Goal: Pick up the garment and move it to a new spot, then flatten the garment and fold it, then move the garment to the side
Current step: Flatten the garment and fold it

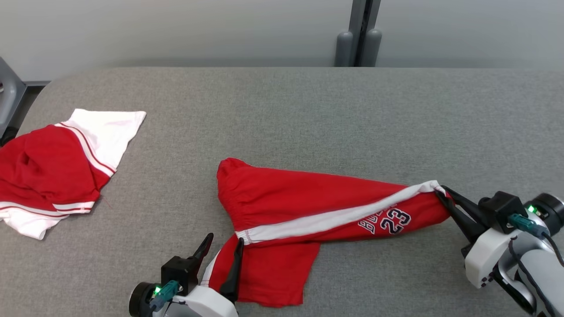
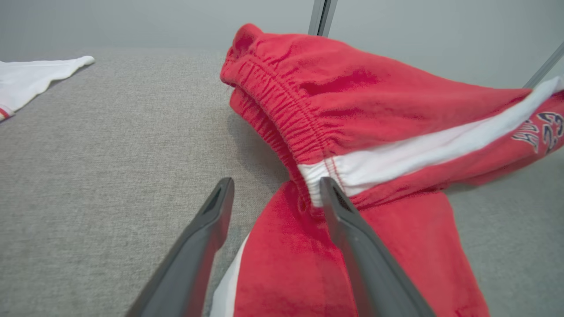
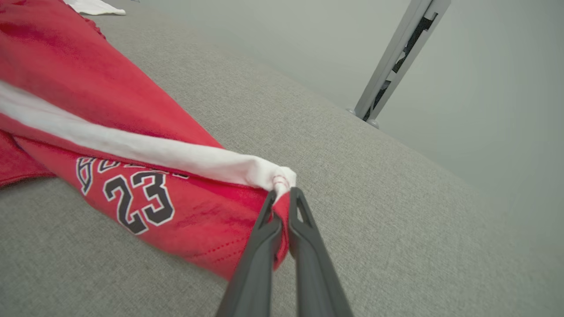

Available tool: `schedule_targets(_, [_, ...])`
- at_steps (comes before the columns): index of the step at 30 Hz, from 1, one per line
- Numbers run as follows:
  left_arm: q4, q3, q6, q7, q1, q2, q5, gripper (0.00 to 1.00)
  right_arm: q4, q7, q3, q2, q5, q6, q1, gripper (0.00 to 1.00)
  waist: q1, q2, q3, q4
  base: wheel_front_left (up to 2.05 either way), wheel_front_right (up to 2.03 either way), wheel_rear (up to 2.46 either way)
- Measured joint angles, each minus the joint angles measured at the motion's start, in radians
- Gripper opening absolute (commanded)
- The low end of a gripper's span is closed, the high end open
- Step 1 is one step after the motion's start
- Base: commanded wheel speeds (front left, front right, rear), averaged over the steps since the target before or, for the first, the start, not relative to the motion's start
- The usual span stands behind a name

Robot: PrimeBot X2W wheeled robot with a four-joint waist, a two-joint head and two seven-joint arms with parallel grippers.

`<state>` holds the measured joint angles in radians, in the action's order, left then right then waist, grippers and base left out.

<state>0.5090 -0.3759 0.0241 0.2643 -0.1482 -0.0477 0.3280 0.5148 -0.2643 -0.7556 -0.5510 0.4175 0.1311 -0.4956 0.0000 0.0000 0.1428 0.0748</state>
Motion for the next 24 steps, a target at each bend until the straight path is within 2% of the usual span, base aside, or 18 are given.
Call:
schedule_targets(1, [0.001, 0.000, -0.003, 0.000, 0.001, 0.000, -0.003, 1.00, 0.019, 0.000, 0.023, 0.013, -0.001, 0.000, 0.017, 1.00, 0.0000, 0.0000, -0.005, -0.003, 0.00, 0.00, 0.00])
schedule_targets(9, [-0.004, 0.009, -0.006, 0.000, 0.027, 0.000, -0.006, 1.00, -0.032, 0.000, 0.288, 0.127, -0.091, 0.000, 0.128, 1.00, 0.0000, 0.0000, -0.053, -0.028, 0.00, 0.00, 0.00])
schedule_targets(17, [-0.014, 0.049, 0.009, 0.000, 0.063, 0.000, -0.013, 1.00, -0.148, 0.000, 0.557, 0.296, -0.246, 0.000, 0.289, 1.00, 0.0000, 0.0000, -0.099, -0.055, 0.00, 0.00, 0.00])
schedule_targets(24, [-0.027, 0.097, 0.038, 0.000, 0.089, 0.000, -0.020, 1.00, -0.164, 0.000, 0.668, 0.421, -0.304, 0.000, 0.385, 1.00, 0.0000, 0.0000, -0.131, -0.084, 0.00, 0.00, 0.00])
